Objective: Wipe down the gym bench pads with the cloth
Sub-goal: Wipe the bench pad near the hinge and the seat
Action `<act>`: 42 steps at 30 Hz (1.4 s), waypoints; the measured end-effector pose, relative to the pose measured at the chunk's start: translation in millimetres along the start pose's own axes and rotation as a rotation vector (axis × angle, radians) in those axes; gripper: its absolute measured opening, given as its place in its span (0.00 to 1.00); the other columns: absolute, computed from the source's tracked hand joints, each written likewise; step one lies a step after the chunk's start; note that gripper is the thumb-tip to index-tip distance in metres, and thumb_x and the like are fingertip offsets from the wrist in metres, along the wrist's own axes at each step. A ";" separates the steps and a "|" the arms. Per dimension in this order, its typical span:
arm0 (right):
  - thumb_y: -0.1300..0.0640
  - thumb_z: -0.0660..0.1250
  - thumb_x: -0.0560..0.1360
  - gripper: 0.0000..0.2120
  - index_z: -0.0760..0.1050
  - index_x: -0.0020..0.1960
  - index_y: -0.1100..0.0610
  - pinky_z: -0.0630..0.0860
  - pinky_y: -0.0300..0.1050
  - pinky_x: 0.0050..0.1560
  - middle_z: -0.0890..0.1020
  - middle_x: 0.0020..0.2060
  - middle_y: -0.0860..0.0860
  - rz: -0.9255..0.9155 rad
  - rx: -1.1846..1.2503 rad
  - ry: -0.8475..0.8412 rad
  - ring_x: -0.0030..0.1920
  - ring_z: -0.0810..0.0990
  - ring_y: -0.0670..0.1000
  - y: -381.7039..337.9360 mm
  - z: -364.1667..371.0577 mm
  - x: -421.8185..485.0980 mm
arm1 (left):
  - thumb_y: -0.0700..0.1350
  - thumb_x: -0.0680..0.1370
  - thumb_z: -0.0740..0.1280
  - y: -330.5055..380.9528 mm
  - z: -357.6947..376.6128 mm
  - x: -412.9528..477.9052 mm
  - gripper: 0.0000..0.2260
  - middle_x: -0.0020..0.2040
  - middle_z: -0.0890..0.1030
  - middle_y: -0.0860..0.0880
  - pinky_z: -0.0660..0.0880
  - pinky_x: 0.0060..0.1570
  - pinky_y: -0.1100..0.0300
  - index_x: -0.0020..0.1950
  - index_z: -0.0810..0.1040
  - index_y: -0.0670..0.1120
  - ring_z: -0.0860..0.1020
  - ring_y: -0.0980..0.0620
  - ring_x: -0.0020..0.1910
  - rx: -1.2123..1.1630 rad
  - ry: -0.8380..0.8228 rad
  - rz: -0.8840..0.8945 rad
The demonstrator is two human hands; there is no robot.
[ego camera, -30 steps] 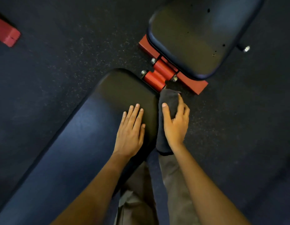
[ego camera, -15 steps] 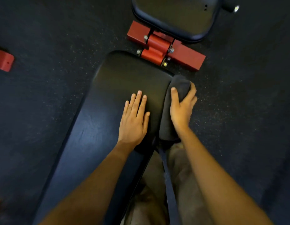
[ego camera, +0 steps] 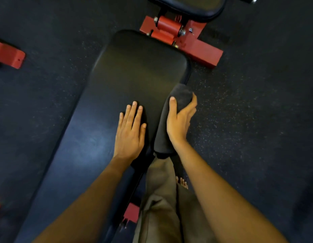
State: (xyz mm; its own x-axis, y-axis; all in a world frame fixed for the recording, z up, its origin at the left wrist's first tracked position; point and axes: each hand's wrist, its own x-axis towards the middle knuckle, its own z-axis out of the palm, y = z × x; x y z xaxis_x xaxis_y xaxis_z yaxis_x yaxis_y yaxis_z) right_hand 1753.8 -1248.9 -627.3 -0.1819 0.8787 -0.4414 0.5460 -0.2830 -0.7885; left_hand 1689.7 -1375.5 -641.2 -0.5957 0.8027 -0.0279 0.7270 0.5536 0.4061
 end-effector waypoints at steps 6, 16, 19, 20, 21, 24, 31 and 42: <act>0.45 0.63 0.79 0.33 0.51 0.78 0.51 0.70 0.49 0.58 0.63 0.69 0.55 -0.054 0.056 -0.025 0.64 0.71 0.59 32.0 6.1 -48.7 | 0.46 0.81 0.52 0.0 -0.9 -71.6 0.22 0.75 0.60 0.41 0.43 0.74 0.58 0.74 0.61 0.39 0.54 0.47 0.75 -0.009 0.037 -0.087; 0.47 0.64 0.78 0.34 0.51 0.78 0.53 0.68 0.39 0.54 0.62 0.70 0.55 -0.016 0.063 -0.106 0.65 0.70 0.58 86.4 12.5 -159.4 | 0.47 0.83 0.51 -22.9 -9.0 -203.7 0.21 0.75 0.60 0.42 0.46 0.74 0.55 0.74 0.61 0.40 0.54 0.47 0.75 0.000 -0.010 -0.136; 0.48 0.64 0.78 0.34 0.51 0.78 0.54 0.66 0.39 0.54 0.62 0.70 0.55 -0.006 0.068 -0.097 0.65 0.70 0.57 94.3 14.4 -175.6 | 0.46 0.82 0.52 -26.3 -11.7 -222.0 0.21 0.75 0.59 0.42 0.45 0.74 0.55 0.74 0.61 0.40 0.54 0.47 0.75 -0.009 0.004 -0.149; 0.48 0.64 0.78 0.34 0.51 0.78 0.54 0.65 0.38 0.54 0.62 0.70 0.55 -0.011 0.071 -0.090 0.65 0.70 0.57 97.8 15.9 -182.7 | 0.46 0.82 0.52 -28.3 -13.2 -228.4 0.21 0.75 0.59 0.43 0.45 0.74 0.56 0.74 0.61 0.40 0.54 0.47 0.75 -0.010 0.003 -0.147; 0.49 0.64 0.78 0.34 0.51 0.78 0.54 0.65 0.36 0.53 0.62 0.70 0.55 -0.020 0.072 -0.087 0.65 0.70 0.56 102.9 18.5 -193.6 | 0.45 0.82 0.52 -32.2 -14.5 -238.3 0.21 0.75 0.59 0.43 0.45 0.74 0.56 0.74 0.61 0.40 0.54 0.47 0.75 -0.010 0.006 -0.146; 0.49 0.64 0.79 0.34 0.51 0.78 0.54 0.64 0.32 0.51 0.62 0.70 0.55 -0.020 0.080 -0.064 0.65 0.70 0.56 116.6 23.9 -220.9 | 0.45 0.82 0.53 -42.7 -17.9 -265.6 0.21 0.75 0.59 0.43 0.45 0.74 0.56 0.74 0.61 0.40 0.53 0.48 0.75 -0.008 0.017 -0.157; 0.48 0.63 0.79 0.34 0.49 0.78 0.53 0.64 0.36 0.54 0.60 0.72 0.55 -0.007 0.038 -0.049 0.67 0.68 0.54 153.2 32.6 -303.2 | 0.46 0.82 0.53 -69.4 -26.6 -355.8 0.21 0.75 0.59 0.43 0.47 0.74 0.53 0.74 0.61 0.40 0.54 0.47 0.75 -0.031 0.039 -0.188; 0.43 0.63 0.77 0.37 0.49 0.78 0.56 0.67 0.49 0.65 0.60 0.72 0.60 -0.199 -0.089 -0.007 0.69 0.67 0.60 230.6 56.2 -446.7 | 0.46 0.82 0.54 -135.6 -46.1 -507.8 0.21 0.75 0.61 0.42 0.48 0.73 0.53 0.74 0.62 0.42 0.57 0.45 0.75 -0.026 0.063 -0.245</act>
State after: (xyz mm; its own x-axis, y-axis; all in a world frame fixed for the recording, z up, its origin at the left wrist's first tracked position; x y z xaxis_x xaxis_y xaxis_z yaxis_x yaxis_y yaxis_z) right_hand 1915.0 -1728.3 -636.1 -0.2989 0.9111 -0.2836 0.5688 -0.0685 -0.8196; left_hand 1877.8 -1868.4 -640.1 -0.7738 0.6294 -0.0715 0.5497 0.7232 0.4181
